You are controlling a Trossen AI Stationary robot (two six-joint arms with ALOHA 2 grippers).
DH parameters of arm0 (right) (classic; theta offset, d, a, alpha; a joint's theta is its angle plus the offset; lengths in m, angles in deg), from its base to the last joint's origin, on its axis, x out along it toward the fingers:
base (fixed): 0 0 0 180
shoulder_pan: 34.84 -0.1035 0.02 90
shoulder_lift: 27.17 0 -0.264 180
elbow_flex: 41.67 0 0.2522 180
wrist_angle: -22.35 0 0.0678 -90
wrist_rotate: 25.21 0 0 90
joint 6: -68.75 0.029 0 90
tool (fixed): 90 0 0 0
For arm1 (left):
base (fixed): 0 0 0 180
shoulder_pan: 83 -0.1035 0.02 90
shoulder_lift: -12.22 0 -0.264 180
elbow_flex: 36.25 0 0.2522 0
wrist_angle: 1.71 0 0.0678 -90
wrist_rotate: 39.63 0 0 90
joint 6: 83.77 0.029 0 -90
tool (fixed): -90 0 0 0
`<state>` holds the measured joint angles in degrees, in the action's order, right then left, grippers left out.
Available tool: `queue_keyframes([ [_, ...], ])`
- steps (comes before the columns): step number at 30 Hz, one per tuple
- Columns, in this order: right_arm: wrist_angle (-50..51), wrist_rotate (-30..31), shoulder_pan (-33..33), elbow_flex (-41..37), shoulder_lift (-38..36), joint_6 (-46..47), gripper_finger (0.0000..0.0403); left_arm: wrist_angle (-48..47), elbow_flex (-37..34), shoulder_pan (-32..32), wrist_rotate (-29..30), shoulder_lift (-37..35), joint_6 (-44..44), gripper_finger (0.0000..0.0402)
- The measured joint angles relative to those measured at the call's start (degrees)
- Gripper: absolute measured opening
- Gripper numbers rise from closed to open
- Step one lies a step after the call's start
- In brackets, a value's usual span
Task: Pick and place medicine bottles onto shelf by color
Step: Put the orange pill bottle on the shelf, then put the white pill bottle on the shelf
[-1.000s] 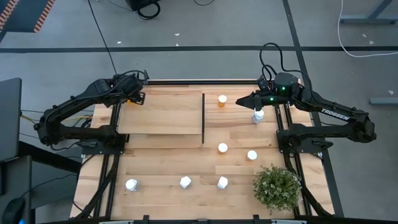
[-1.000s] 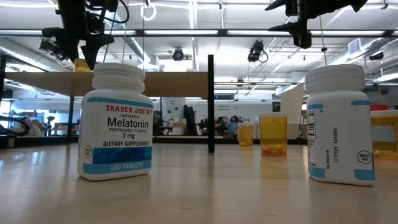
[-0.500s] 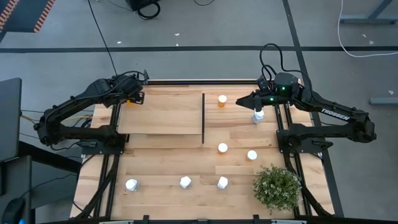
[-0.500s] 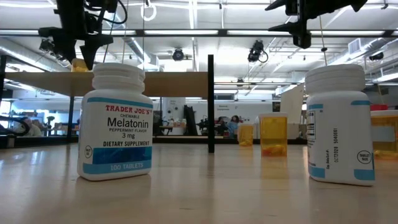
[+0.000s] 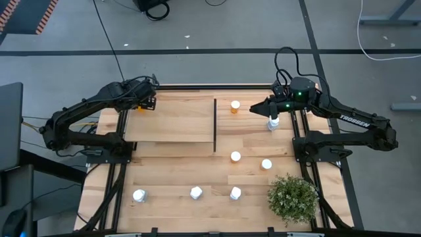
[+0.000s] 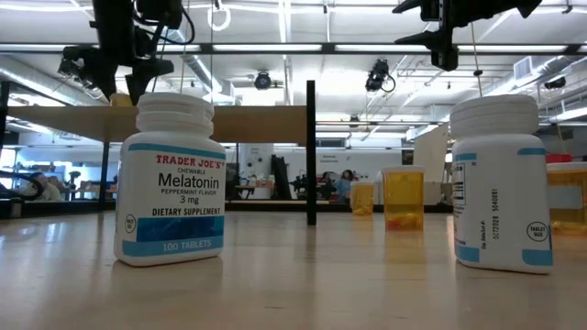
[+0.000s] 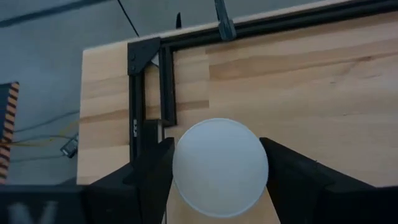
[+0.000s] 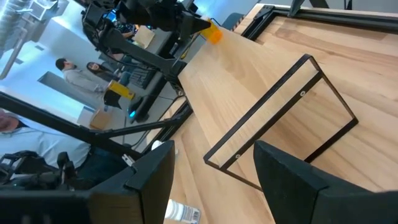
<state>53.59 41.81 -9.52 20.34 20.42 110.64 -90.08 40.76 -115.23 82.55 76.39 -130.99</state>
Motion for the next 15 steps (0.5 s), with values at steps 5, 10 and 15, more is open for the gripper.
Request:
queue_keyframes([
  [5, 0.02, -0.02, 0.02, 0.0, 0.0, 0.07, 0.0225, -0.39, 0.0, 1.54, -1.02, -0.27, -1.6, 0.0253],
  [10, 0.04, -0.02, 0.0, 0.0, 0.0, -0.13, 0.0225, -2.35, 2.03, 3.1, -2.45, -0.52, -1.62, 0.0283],
  [15, 0.04, -0.02, 0.0, 0.0, 0.0, -0.91, 0.0225, -5.93, 6.51, 4.31, -2.22, -0.51, -1.62, 0.0312],
])
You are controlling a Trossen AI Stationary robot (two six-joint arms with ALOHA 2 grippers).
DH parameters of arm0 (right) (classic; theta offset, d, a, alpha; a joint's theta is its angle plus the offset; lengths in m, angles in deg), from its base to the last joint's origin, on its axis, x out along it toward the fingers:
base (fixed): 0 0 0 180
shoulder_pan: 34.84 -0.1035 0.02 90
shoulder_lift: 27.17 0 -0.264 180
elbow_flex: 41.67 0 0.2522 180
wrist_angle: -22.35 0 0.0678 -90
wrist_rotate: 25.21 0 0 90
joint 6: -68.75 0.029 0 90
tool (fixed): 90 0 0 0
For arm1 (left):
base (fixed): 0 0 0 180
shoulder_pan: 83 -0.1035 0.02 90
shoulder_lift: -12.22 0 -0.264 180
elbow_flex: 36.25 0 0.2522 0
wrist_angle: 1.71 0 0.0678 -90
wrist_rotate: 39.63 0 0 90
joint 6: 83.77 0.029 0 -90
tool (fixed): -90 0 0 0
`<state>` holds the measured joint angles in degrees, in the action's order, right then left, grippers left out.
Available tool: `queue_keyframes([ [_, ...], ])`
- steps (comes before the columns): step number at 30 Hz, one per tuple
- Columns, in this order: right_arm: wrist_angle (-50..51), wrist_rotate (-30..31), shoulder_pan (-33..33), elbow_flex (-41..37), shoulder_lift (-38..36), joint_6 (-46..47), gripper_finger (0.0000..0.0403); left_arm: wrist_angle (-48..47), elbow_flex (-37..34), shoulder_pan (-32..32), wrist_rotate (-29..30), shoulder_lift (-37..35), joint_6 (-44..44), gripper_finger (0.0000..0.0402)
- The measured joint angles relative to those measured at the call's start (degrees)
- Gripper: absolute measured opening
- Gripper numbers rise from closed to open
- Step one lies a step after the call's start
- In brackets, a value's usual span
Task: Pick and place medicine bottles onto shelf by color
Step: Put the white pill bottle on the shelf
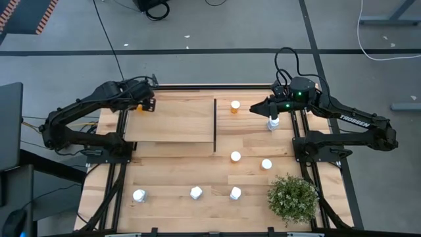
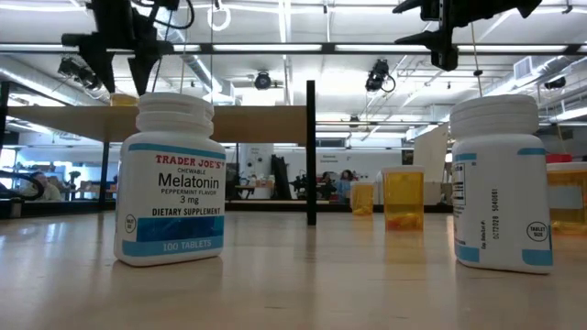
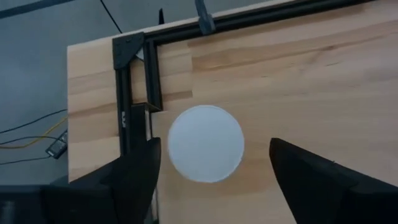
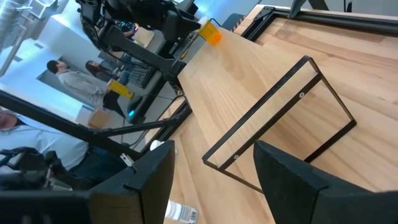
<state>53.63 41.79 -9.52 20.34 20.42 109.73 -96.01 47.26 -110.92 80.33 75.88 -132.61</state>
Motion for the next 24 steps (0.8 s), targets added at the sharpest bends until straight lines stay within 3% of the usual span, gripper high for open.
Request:
queue_keyframes([
  [6, -0.02, 0.0, 0.0, 0.0, 0.0, -0.64, 0.0225, -6.41, 9.56, 3.3, -3.3, -0.04, -0.71, 0.0326],
  [12, -0.01, -0.84, 0.02, 0.0, 0.0, -1.27, 0.0225, -6.9, 16.61, 15.78, -14.52, -0.04, -1.03, 0.0312],
  [18, -0.02, -1.07, 0.0, 0.0, 0.0, -2.22, 0.0225, -8.64, 17.38, 32.73, -28.16, 0.01, -13.9, 0.0296],
  [24, -0.04, -1.57, 0.0, 0.0, 0.0, -3.63, 0.0225, -8.93, 16.18, 49.69, -32.83, 2.18, -33.67, 0.0293],
])
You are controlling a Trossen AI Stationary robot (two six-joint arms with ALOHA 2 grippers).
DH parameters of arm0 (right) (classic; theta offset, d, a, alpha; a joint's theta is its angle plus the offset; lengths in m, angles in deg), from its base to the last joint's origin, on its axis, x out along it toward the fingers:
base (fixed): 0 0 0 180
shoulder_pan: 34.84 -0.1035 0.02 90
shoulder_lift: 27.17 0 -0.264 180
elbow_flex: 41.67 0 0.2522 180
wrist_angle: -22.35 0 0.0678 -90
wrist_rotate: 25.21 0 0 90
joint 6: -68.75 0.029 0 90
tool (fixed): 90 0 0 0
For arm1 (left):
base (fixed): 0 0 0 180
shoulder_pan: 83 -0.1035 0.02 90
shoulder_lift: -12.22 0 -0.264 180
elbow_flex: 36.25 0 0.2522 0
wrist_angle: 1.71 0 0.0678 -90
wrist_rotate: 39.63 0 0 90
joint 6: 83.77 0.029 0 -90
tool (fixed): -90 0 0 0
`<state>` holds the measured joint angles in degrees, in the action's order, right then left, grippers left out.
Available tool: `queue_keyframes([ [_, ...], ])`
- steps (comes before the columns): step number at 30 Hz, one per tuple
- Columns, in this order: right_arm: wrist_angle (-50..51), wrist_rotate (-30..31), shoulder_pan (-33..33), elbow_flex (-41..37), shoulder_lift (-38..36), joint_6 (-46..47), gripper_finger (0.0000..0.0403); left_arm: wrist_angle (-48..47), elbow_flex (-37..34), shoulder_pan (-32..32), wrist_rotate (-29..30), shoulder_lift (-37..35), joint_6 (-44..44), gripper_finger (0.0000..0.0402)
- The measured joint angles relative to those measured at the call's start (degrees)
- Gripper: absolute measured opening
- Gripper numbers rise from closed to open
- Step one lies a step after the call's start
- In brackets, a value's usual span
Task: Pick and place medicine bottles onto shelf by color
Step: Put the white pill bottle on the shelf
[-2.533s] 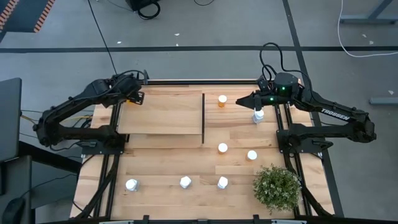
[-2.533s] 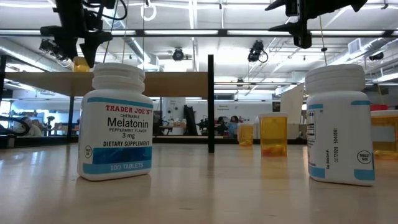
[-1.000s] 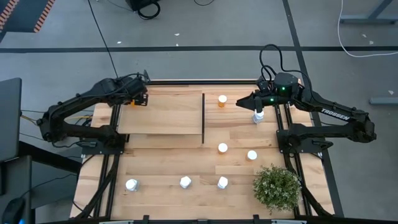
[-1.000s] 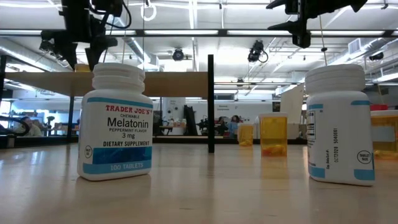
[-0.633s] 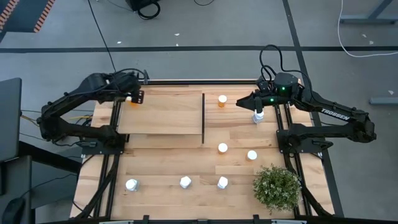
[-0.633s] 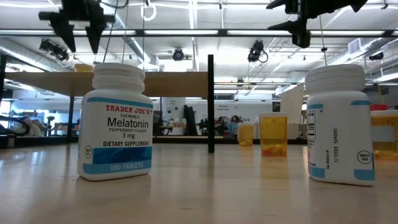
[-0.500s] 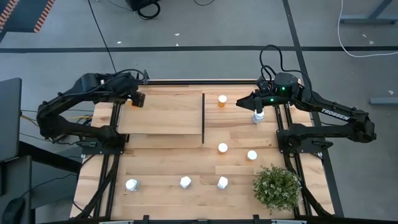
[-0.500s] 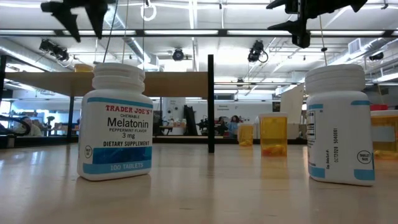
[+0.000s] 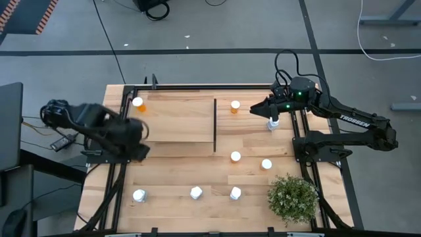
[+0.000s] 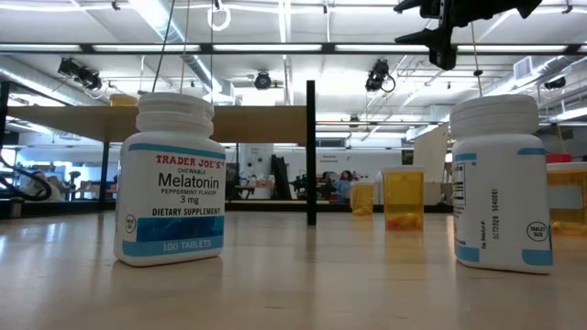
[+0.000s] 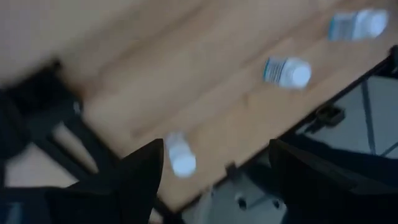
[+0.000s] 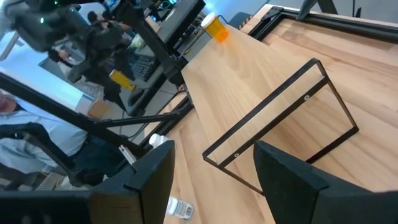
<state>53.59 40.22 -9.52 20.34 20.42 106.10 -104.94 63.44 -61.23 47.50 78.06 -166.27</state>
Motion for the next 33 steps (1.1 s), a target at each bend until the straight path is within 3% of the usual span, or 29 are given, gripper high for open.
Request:
queue_keyframes([
  [8, 0.0, -1.26, 0.02, 0.0, 0.0, -2.31, 0.0225, 0.54, 0.0, 14.1, -5.94, 10.0, -16.68, 0.0293],
  [13, 0.0, -4.27, 0.02, 0.0, 0.0, -3.51, 0.0225, 6.62, -0.02, 17.32, -7.77, 17.02, -21.09, 0.0293],
  [18, 0.02, -5.99, 0.0, 0.0, 0.0, -4.68, 0.0225, 5.3, -0.07, 18.93, -8.16, 22.23, -24.15, 0.0293],
  [27, 0.04, -6.7, 0.0, 0.0, 0.0, -5.91, 0.0225, 5.1, -0.11, 24.05, -2.85, 24.33, -31.58, 0.0293],
  [31, 0.04, -6.85, 0.0, 0.0, 0.0, -6.49, 0.0225, 3.87, -1.71, 27.09, -5.92, 23.9, -35.12, 0.0293],
  [33, 0.03, -6.85, 0.0, 0.0, 0.0, -6.68, 0.0225, 8.84, -5.02, 28.75, -7.46, 22.66, -37.88, 0.0293],
])
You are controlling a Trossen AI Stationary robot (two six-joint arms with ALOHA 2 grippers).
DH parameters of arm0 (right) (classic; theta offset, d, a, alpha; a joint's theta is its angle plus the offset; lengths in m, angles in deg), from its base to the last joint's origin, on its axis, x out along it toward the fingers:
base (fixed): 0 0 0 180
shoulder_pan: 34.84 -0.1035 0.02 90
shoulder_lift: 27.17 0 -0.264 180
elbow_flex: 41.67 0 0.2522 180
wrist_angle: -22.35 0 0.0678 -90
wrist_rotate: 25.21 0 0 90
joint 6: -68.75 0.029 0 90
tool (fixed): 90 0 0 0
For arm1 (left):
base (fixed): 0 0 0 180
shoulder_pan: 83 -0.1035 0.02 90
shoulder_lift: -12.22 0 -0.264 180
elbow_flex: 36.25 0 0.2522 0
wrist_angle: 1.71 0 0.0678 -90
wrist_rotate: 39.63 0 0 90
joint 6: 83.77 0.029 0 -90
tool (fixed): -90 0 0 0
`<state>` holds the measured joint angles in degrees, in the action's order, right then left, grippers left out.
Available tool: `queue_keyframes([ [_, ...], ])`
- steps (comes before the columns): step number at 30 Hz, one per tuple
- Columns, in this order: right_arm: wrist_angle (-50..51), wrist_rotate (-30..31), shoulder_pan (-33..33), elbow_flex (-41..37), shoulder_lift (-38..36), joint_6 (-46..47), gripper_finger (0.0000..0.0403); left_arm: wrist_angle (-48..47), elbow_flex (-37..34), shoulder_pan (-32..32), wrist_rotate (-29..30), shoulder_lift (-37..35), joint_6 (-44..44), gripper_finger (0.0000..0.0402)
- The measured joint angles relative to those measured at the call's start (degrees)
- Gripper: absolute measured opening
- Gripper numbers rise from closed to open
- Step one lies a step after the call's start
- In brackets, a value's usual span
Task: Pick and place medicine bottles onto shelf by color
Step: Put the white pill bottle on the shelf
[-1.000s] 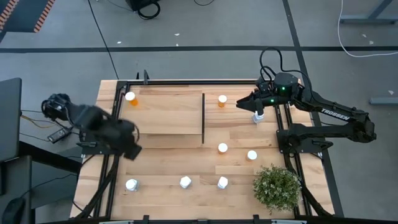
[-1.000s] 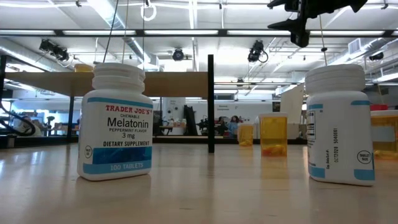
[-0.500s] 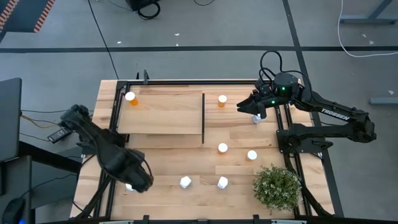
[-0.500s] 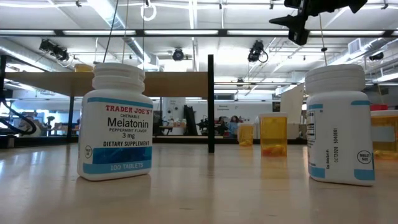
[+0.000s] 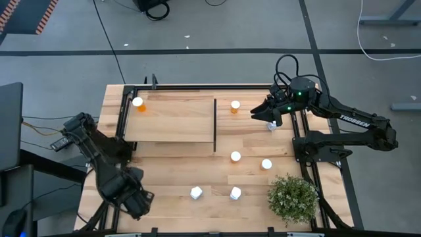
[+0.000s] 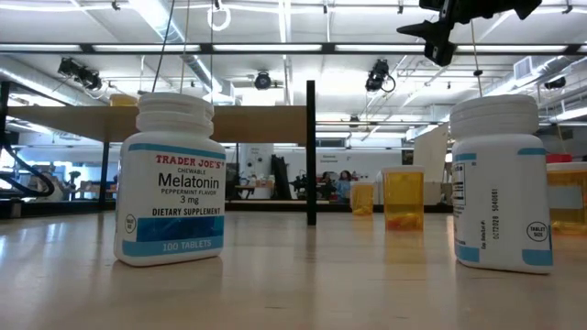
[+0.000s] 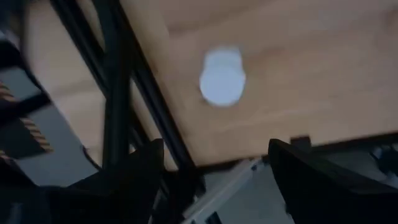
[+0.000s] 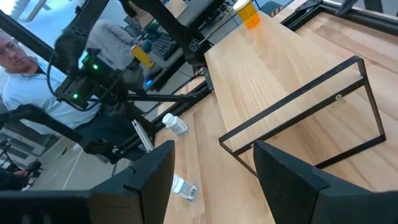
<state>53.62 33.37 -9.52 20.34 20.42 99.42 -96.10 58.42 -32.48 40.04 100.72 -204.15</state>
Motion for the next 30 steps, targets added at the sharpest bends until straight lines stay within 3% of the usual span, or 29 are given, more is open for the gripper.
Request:
queue_keyframes([
  [6, 0.04, -0.17, 0.0, 0.0, 0.0, -0.32, 0.0225, 19.39, -11.94, 0.99, -0.84, -2.9, -4.87, 0.0293],
  [19, 1.54, -0.17, 0.0, 0.0, 0.0, -0.43, 0.0225, 10.99, -12.95, -0.92, 0.4, -3.16, -1.87, 0.0293],
  [27, 2.73, -0.17, 0.0, 0.0, 0.0, -0.47, 0.0225, 23.09, -20.8, -1.08, -0.83, -3.13, -2.2, 0.0293],
  [30, 2.73, -0.17, 0.0, 0.0, 0.0, -0.47, 0.0225, 22.54, -21.42, -1.25, 0.27, -3.13, -2.69, 0.0293],
])
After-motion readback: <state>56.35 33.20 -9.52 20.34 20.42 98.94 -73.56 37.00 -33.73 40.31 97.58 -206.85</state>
